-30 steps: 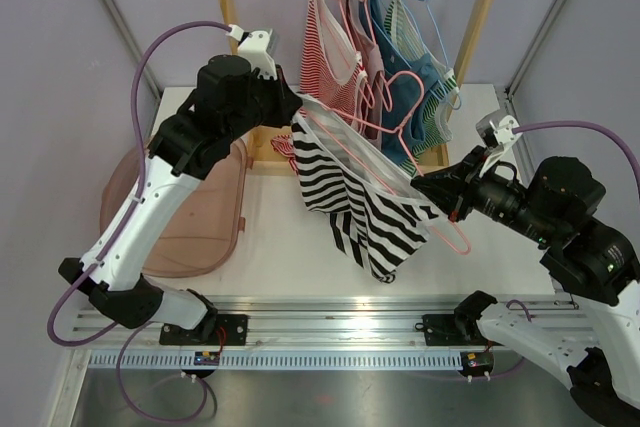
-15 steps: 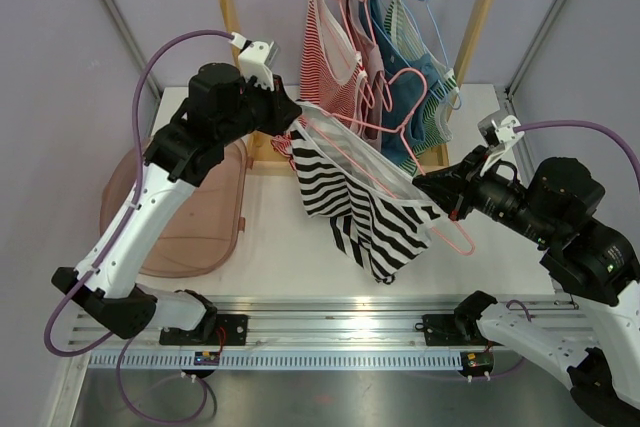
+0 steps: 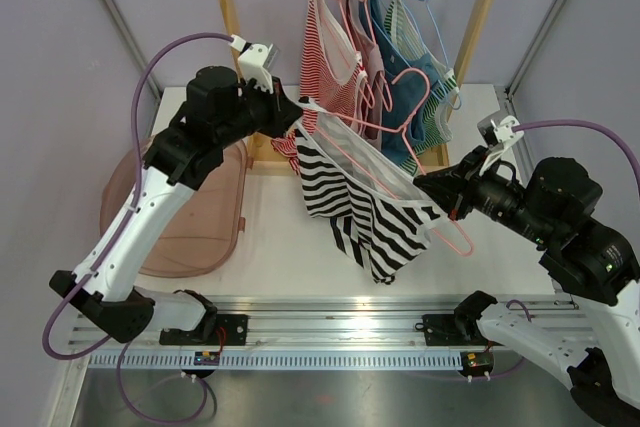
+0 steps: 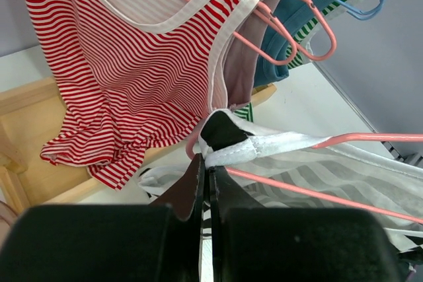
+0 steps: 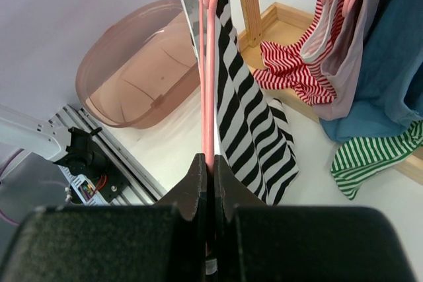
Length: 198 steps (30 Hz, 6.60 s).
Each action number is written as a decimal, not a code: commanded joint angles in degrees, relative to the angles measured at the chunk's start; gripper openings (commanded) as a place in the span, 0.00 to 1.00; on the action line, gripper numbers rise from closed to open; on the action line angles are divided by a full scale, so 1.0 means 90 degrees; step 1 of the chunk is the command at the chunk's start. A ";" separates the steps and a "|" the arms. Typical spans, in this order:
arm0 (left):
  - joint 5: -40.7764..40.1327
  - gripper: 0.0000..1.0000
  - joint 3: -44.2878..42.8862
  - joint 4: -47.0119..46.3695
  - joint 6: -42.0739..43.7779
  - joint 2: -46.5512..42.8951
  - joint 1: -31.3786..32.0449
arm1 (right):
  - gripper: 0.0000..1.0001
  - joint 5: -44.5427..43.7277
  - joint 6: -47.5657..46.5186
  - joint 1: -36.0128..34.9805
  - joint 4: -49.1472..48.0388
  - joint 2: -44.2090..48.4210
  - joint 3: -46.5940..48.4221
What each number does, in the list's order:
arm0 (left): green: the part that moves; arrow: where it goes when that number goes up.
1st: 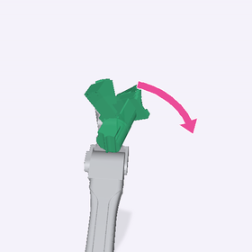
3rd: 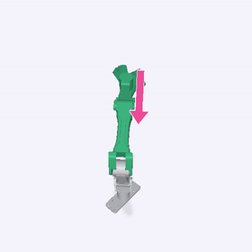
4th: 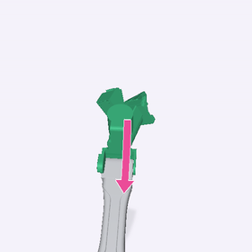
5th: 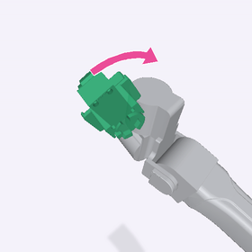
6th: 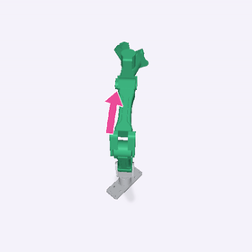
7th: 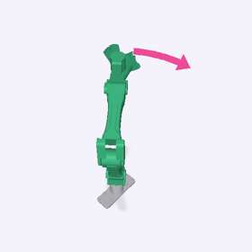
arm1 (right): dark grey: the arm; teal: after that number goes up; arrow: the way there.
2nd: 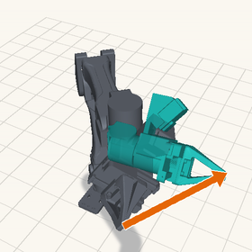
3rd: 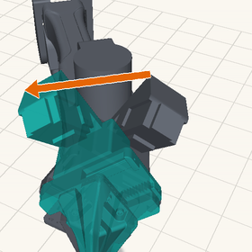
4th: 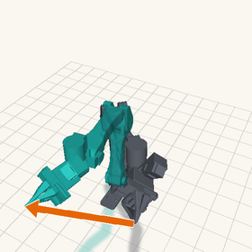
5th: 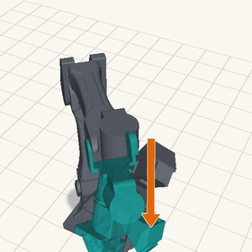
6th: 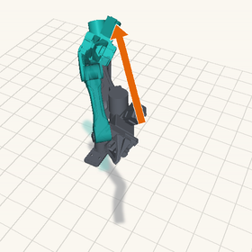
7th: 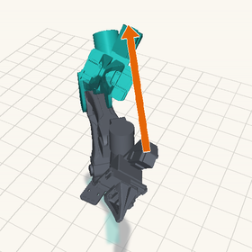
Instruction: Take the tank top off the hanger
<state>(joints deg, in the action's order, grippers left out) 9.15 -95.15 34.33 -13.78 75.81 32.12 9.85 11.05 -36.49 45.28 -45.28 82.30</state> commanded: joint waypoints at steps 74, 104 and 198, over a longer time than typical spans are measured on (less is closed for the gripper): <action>-0.3145 0.99 0.3521 0.1724 -0.0578 -0.3579 0.1490 | 0.00 -0.5401 -0.1452 -0.1806 -0.1381 -0.6021 0.5040; -0.2716 0.99 0.4498 0.1069 -0.0529 -0.3619 0.1470 | 0.00 -0.3761 -0.1961 -0.0682 -0.1486 -0.9032 0.8483; -0.3781 0.03 0.1558 0.1958 -0.1066 -0.0914 -0.2786 | 0.99 -0.1786 0.0237 -0.1092 -0.1642 0.0510 -0.1645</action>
<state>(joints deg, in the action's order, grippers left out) -30.61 -82.78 54.19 -24.88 65.84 11.31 -2.92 11.86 -46.15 34.24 -39.53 67.79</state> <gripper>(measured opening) 0.038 0.993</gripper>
